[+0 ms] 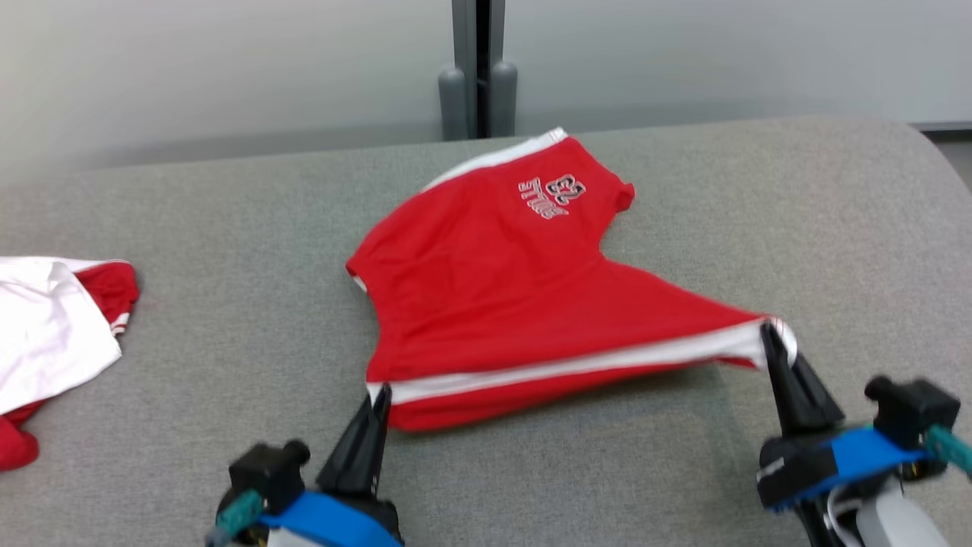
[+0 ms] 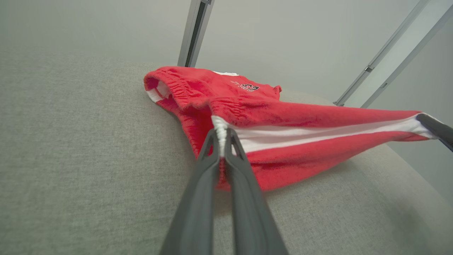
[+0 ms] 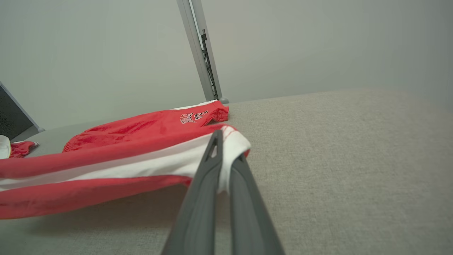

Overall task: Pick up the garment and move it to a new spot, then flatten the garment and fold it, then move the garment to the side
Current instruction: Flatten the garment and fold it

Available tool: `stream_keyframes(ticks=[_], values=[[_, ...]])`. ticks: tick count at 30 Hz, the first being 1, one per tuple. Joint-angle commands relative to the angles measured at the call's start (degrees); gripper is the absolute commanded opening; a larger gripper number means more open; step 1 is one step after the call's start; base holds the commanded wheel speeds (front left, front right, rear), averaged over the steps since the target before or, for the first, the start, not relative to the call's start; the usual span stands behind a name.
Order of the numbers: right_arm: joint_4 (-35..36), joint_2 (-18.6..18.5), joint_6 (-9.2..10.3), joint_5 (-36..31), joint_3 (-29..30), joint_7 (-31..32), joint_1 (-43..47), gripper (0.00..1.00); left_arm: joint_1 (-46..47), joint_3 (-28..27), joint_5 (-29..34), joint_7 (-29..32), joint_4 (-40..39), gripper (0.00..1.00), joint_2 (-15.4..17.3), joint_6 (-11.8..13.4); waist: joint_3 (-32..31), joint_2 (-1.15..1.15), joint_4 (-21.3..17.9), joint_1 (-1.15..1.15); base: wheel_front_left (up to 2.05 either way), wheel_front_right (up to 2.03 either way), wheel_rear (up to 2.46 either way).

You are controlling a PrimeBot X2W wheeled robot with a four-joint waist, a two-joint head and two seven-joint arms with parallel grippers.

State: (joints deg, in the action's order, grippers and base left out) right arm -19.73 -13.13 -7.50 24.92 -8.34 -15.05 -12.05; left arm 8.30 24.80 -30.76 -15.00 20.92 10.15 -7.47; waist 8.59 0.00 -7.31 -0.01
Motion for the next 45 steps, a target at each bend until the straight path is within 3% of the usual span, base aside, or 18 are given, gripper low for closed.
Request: stream_keyframes(ticks=[1,5,12,19,26,35,45], values=[[1.4,0.4,0.02,0.5,1.0,-0.2,3.8,0.00,-3.2,-1.8,0.6,-0.3,-0.9,0.00,-1.1,0.0,-1.5,0.00,-0.1,0.01,0.00,0.00,0.00],[4.3,0.1,0.02,1.2,2.3,-0.2,9.7,0.00,-8.6,-2.3,1.8,-0.3,-2.4,0.00,-2.7,0.0,-3.9,0.00,0.5,0.01,0.00,0.00,0.00],[9.0,-2.3,0.02,1.9,2.6,-0.2,14.1,0.00,-12.3,-2.7,3.1,-0.3,-5.8,0.00,-2.8,0.0,-5.4,0.00,1.6,0.01,0.00,0.00,0.00],[8.4,-4.6,0.02,1.7,2.1,-0.2,5.9,0.00,-5.8,-2.0,3.5,-0.3,-9.8,0.00,-3.3,0.0,-1.0,0.00,4.0,0.01,0.00,0.00,0.00],[0.4,-5.5,0.01,-0.4,-1.4,3.2,-11.6,0.00,5.5,-2.1,1.4,-0.3,-6.6,0.00,-5.1,0.0,5.8,0.00,6.9,0.01,0.00,0.00,0.00],[-15.6,-3.9,0.01,-5.4,-4.7,5.0,-32.2,0.00,17.0,-2.3,0.0,-0.2,-0.7,0.00,-6.5,0.0,14.3,0.00,9.9,0.01,0.00,0.00,0.00],[-29.8,-4.0,0.02,-11.0,-4.9,3.9,-47.7,0.00,26.1,-1.1,0.0,-0.2,3.6,0.00,-7.2,0.0,21.3,0.00,12.6,0.01,0.00,0.00,0.00]])
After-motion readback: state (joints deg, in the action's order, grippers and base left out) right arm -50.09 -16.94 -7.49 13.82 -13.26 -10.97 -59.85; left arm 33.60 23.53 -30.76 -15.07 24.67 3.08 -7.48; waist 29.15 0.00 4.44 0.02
